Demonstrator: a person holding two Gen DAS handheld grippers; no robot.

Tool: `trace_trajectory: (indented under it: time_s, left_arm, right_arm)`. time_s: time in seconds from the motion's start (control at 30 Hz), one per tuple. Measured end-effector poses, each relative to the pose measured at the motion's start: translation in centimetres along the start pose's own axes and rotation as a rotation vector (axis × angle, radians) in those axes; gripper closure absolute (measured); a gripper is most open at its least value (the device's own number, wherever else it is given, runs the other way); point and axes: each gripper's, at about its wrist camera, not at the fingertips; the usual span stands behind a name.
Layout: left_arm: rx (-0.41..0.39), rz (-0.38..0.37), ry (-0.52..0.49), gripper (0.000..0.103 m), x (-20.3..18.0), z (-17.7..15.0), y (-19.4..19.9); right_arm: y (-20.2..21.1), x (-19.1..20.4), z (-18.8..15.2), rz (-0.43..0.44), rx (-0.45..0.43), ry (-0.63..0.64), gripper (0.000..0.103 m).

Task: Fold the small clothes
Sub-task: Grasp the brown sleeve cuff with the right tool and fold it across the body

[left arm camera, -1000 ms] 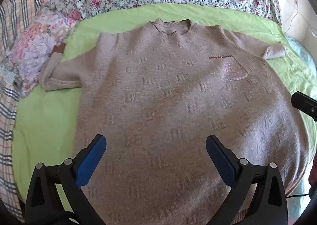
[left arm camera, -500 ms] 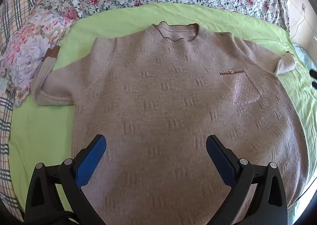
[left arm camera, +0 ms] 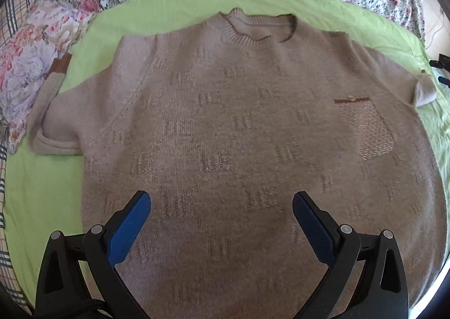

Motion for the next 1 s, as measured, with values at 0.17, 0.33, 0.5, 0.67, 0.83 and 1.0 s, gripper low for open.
trace_trajectory:
  time_s: [0.17, 0.33, 0.5, 0.67, 0.83, 1.0]
  left_arm:
    - [0.04, 0.012, 0.008, 0.002, 0.4, 0.2, -1.6]
    - [0.039, 0.003, 0.017, 0.002, 0.4, 0.5, -2.1]
    - [0.032, -0.019, 0.024, 0.002, 0.4, 0.5, -1.6]
    - [0.011, -0.044, 0.052, 0.002, 1.0, 0.4, -0.4]
    - [-0.016, -0.07, 0.091, 0.002, 2.4, -0.1, 1.1]
    - [-0.01, -0.203, 0.158, 0.002, 4.6, -0.4, 1.8]
  right_arm:
    - [-5.7, -1.3, 1.2, -0.04, 0.116, -0.02, 0.04]
    - [-5.6, -0.2, 0.9, -0.111, 0.072, 0.081, 0.09]
    - [-2.2, 2.7, 0.3, 0.086, -0.012, 0.099, 0.092]
    - [1.6, 10.3, -2.4, 0.357, -0.037, 0.178, 0.093]
    - [4.7, 21.1, -7.1, 0.608, 0.006, 0.291, 0.093]
    - [7.0, 31.4, -13.0, 0.82, 0.057, 0.414, 0.093]
Point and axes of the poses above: each gripper's, at about its wrist camera, not at the fingertips, and y roughly against the way its jaws point, x to its left, z to its top, and after that the axes turned 4 degrees about y, right-handed
